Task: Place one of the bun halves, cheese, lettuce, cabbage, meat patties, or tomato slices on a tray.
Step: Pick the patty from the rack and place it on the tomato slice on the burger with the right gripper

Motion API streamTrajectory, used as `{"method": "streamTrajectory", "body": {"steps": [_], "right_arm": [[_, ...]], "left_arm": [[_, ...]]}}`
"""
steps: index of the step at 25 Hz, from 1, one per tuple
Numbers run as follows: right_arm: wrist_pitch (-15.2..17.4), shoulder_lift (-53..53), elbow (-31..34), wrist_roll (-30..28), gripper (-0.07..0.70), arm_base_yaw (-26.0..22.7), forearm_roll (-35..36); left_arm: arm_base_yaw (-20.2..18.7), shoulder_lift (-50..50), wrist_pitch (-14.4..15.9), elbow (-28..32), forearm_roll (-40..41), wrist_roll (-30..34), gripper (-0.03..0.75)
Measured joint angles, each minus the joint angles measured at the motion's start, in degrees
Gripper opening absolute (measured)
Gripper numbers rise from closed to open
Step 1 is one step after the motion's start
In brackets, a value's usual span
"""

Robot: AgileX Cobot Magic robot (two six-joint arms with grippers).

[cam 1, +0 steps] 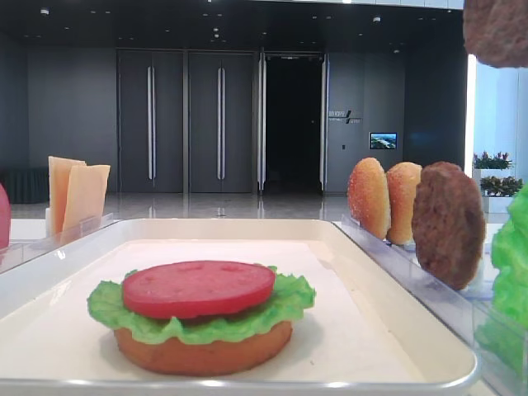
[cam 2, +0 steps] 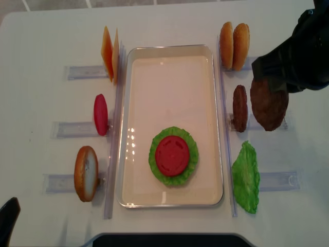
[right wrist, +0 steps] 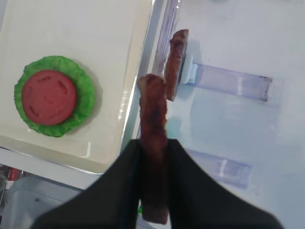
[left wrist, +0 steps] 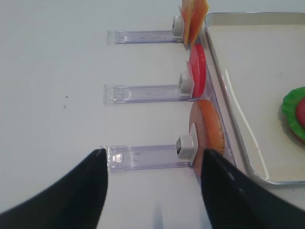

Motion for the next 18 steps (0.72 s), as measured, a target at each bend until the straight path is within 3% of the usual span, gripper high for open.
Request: {"method": "streamTrajectory", "body": {"steps": [5, 15, 18], "right_arm": [[0.13, -1.83, 3.14, 0.0, 0.134, 0.0, 0.46], [0.2, -1.87, 3.2, 0.0, 0.134, 0.0, 1.91], [0.2, -1.87, 3.2, -1.37, 0.134, 0.0, 5.17]], "left_arm": [[0.0, 0.0, 0.0, 0.0, 0.0, 0.0, 0.471], [0.0, 0.0, 0.0, 0.0, 0.0, 0.0, 0.471], [0.0, 0.0, 0.0, 0.0, 0.0, 0.0, 0.471]]}}
